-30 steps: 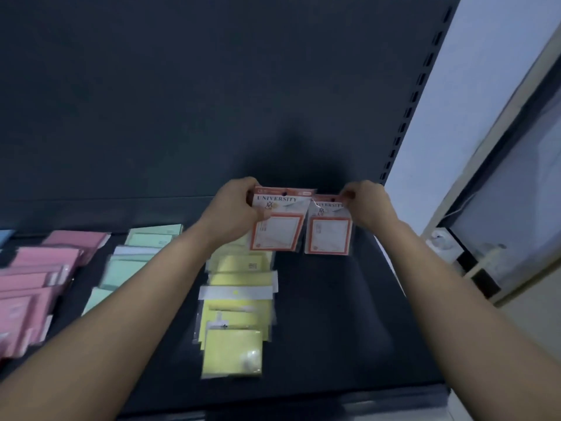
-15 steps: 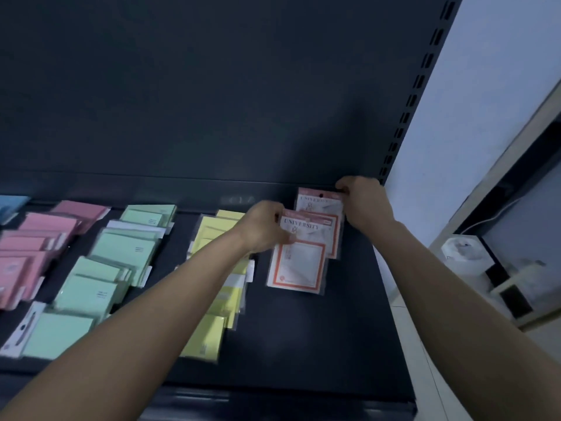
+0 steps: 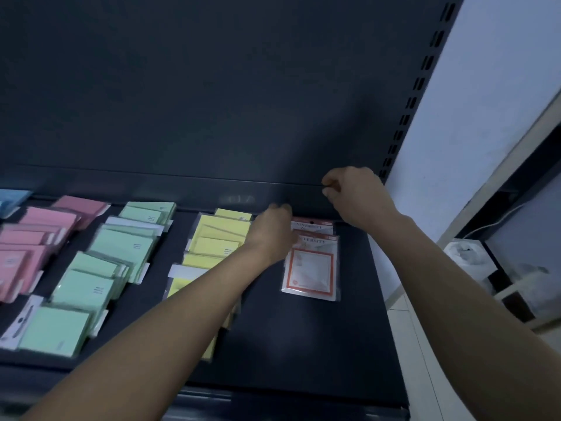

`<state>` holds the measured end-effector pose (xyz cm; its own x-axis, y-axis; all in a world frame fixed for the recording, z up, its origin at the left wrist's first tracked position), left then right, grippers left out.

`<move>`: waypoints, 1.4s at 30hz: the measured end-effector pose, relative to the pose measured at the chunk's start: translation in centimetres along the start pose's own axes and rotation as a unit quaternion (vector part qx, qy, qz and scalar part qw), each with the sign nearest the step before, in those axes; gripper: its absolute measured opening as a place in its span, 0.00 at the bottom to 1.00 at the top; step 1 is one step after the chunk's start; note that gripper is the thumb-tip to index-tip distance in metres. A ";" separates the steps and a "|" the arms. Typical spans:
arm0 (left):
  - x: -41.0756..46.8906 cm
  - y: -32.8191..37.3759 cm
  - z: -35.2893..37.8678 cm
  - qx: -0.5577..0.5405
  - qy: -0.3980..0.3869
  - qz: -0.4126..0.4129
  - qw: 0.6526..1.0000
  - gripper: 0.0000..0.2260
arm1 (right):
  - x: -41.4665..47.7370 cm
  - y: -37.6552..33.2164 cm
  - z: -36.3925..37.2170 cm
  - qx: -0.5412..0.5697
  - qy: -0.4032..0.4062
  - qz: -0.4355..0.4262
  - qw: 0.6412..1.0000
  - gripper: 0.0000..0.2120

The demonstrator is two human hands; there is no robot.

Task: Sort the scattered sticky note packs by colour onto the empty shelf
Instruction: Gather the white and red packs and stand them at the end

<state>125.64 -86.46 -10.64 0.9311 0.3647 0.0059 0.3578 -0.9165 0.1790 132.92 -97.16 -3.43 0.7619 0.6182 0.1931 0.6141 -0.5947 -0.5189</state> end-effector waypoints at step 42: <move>-67.1 -64.5 -32.9 0.409 0.123 -0.619 0.659 0.13 | -24.6 -95.0 35.8 0.097 -0.144 -0.713 0.679 0.12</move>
<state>37.77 -46.36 9.76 -0.1138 0.8399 0.5307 0.8451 0.3627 -0.3928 48.48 -37.45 11.32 -0.6683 0.5864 0.4578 0.6259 0.7758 -0.0801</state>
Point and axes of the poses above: each hand's wrist, its own x-axis towards the middle knuckle, its own z-axis out of the palm, y = z × x, the point moved 7 cm from there along x, towards the middle knuckle, and after that the axes turned 14 degrees about x, right-handed, at the moved point
